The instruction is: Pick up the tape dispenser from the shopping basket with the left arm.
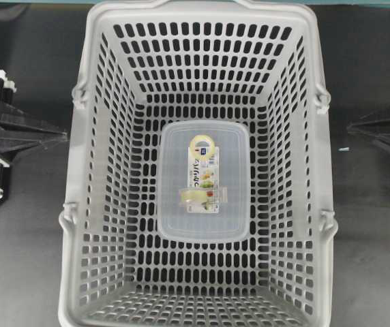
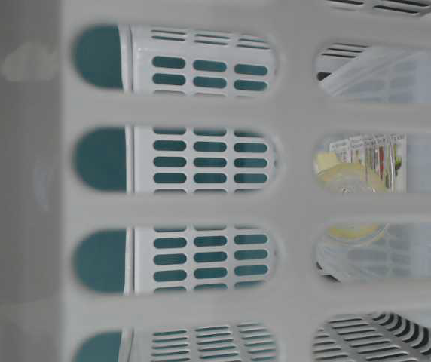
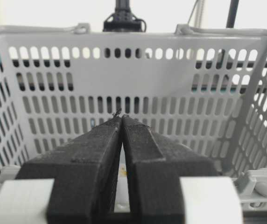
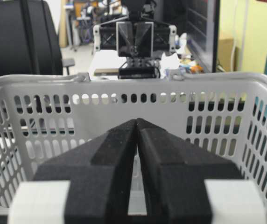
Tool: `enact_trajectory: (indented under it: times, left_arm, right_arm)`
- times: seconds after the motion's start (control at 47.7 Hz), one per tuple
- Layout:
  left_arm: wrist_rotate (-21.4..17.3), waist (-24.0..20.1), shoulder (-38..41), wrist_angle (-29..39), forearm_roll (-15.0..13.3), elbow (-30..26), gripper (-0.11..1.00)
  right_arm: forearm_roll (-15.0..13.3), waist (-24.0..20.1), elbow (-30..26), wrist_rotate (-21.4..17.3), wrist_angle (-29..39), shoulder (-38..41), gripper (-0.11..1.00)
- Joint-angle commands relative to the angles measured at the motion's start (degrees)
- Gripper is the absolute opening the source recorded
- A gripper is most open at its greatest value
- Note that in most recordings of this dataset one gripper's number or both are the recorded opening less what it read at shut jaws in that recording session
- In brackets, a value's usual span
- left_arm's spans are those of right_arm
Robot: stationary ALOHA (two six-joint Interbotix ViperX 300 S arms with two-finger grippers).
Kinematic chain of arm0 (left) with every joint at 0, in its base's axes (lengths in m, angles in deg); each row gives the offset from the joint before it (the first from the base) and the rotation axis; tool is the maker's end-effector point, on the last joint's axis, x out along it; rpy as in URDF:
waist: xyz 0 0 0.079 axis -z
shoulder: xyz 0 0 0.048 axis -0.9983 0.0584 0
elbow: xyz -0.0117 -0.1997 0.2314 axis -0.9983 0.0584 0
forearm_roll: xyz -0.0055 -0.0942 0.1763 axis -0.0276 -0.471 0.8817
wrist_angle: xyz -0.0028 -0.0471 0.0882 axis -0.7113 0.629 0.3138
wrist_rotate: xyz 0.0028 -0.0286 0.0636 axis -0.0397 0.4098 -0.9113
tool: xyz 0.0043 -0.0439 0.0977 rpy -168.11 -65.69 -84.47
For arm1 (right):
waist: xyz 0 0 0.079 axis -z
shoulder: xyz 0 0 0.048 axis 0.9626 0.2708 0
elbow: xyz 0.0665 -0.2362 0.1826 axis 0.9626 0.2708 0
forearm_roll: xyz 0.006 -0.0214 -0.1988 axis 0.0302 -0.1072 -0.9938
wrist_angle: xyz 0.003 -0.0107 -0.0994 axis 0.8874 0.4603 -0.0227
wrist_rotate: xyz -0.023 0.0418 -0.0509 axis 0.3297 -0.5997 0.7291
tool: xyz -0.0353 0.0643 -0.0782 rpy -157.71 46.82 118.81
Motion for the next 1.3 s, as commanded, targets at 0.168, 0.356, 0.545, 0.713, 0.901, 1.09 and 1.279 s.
enact_trajectory:
  times: [0.168, 0.356, 0.545, 0.713, 0.901, 1.09, 1.279]
  left_arm:
    - [3.7, 2.2, 6.2, 13.5, 2.5, -11.2, 0.00]
    - [3.8, 3.5, 14.8, 27.4, 2.5, -22.1, 0.00]
    - [3.7, 4.4, 25.0, 37.1, 2.5, -32.7, 0.00]
    - [3.8, 4.7, 35.2, 45.9, 2.4, -42.2, 0.00]
    - [3.1, 5.1, 44.6, 54.1, 2.5, -51.2, 0.00]
    - [3.1, 5.4, 50.8, 57.8, 2.5, -55.8, 0.01]
    - [3.3, 5.8, 55.6, 61.3, 2.5, -58.0, 0.25]
  right_arm:
    - [0.4, -0.5, -0.6, -0.7, 0.8, 0.4, 0.00]
    - [0.8, -0.5, -0.6, -1.8, 1.9, 0.3, 0.00]
    - [0.8, -0.4, -0.6, -2.4, 3.3, 0.0, 0.02]
    - [0.8, -0.5, -0.6, -2.4, 3.5, -0.3, 0.31]
    - [0.8, -0.4, -0.6, -2.4, 4.2, -0.4, 0.70]
    - [0.8, -0.5, -0.4, -2.4, 5.9, -1.1, 0.71]
    - [0.8, -0.5, -0.3, -2.1, 6.5, -2.3, 0.71]
